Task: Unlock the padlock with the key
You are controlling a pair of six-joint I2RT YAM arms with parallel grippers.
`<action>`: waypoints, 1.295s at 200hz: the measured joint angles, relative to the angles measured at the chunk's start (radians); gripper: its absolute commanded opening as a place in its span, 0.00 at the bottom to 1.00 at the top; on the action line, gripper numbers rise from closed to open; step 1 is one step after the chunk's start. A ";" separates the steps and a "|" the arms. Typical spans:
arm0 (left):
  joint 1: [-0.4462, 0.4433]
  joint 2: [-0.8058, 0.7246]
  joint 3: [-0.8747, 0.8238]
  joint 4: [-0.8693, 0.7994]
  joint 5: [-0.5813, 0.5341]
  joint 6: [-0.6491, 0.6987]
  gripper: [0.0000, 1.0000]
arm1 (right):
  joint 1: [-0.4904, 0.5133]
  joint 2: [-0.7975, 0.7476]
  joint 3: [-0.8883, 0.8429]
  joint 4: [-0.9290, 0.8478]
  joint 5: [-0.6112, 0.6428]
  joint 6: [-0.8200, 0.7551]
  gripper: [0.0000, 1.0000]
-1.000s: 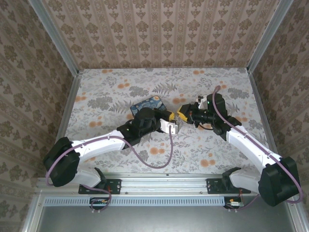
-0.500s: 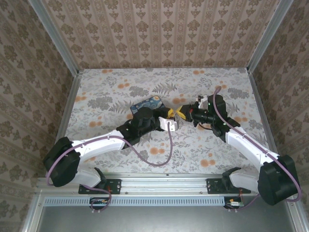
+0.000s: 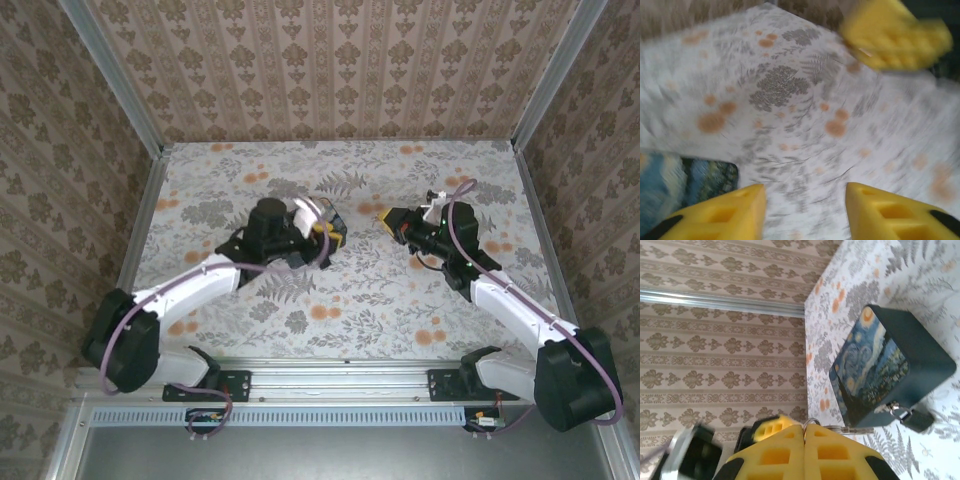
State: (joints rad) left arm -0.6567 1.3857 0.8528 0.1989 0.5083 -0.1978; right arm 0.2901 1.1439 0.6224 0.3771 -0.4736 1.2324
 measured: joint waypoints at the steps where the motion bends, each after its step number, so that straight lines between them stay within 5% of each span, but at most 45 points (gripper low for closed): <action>1: 0.004 0.003 0.002 0.002 0.006 -0.009 0.38 | 0.001 0.000 -0.001 0.003 0.000 -0.001 0.00; 21: 0.069 0.096 0.026 0.111 0.113 -0.346 0.41 | 0.024 0.002 -0.026 0.065 0.026 -0.037 0.00; 47: 0.052 0.192 0.031 0.212 0.195 -0.657 0.42 | 0.058 0.020 -0.031 0.102 0.045 -0.069 0.00; 99: 0.024 0.272 0.032 0.465 0.253 -0.997 0.43 | 0.088 0.061 -0.031 0.121 0.068 -0.092 0.00; 150: 0.025 0.273 0.031 0.618 0.273 -1.114 0.42 | 0.097 0.080 -0.031 0.130 0.078 -0.101 0.00; 259: 0.036 0.266 0.027 0.508 0.293 -1.065 0.36 | 0.099 0.121 -0.028 0.204 0.098 -0.085 0.00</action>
State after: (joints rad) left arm -0.6205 1.6520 0.8803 0.7071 0.8017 -1.2633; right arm 0.3893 1.2644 0.5941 0.5816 -0.3756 1.1477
